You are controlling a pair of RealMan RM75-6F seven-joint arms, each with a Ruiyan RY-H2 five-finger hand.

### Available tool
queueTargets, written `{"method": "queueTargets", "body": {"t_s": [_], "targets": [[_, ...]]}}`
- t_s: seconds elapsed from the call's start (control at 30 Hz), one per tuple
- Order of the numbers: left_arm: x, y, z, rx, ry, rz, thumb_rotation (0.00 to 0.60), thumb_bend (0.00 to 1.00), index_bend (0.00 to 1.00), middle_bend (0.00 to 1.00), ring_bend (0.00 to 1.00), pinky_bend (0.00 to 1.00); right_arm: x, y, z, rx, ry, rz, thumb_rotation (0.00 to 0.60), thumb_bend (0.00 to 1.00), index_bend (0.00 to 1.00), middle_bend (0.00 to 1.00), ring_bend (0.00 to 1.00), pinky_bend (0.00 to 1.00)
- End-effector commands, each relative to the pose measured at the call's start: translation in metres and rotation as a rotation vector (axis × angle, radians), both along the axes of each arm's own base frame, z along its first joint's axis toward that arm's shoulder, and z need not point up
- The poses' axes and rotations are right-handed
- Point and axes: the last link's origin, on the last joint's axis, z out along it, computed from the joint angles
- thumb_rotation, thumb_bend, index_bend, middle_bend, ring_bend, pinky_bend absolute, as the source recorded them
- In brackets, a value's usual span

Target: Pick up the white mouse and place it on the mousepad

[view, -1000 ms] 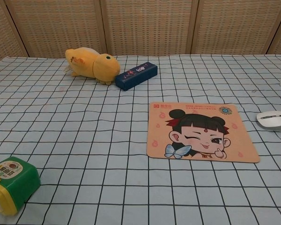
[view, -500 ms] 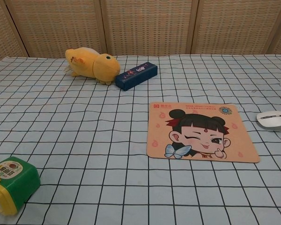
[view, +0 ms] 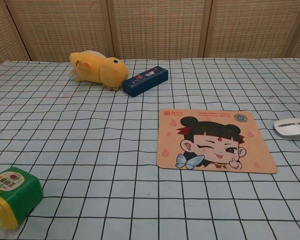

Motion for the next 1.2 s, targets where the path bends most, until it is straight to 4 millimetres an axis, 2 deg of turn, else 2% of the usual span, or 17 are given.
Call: {"method": "queueTargets", "body": {"t_s": [0.03,0.33,0.57,0.77,0.83,1.2], "targets": [[0.000,0.000,0.000,0.000,0.001,-0.001,0.600,0.03,0.00,0.00,0.00,0.00,0.006,-0.010,-0.007,0.005,-0.031,0.004,0.600,0.14,0.07,0.00,0.00,0.00],[-0.004,0.005,0.001,0.004,-0.011,0.017,0.600,0.03,0.00,0.00,0.00,0.00,0.026,-0.054,-0.041,0.056,-0.026,-0.007,0.600,0.14,0.08,0.00,0.00,0.00],[-0.008,0.008,-0.002,-0.013,-0.015,0.033,0.600,0.03,0.00,0.00,0.00,0.00,0.032,-0.087,-0.069,0.094,-0.065,-0.057,0.600,0.14,0.09,0.00,0.00,0.00],[-0.011,0.011,-0.001,-0.011,-0.021,0.048,0.600,0.03,0.00,0.00,0.00,0.00,0.027,-0.107,-0.091,0.122,-0.057,-0.106,0.600,0.15,0.09,0.00,0.00,0.00],[-0.012,0.012,-0.001,-0.014,-0.020,0.052,0.600,0.03,0.00,0.00,0.00,0.00,0.024,-0.111,-0.096,0.129,-0.056,-0.119,0.600,0.19,0.10,0.00,0.00,0.00],[-0.015,0.017,-0.004,-0.025,-0.014,0.071,0.600,0.03,0.00,0.00,0.00,0.00,0.004,-0.129,-0.114,0.153,-0.063,-0.197,0.600,0.23,0.10,0.00,0.00,0.00]]}}
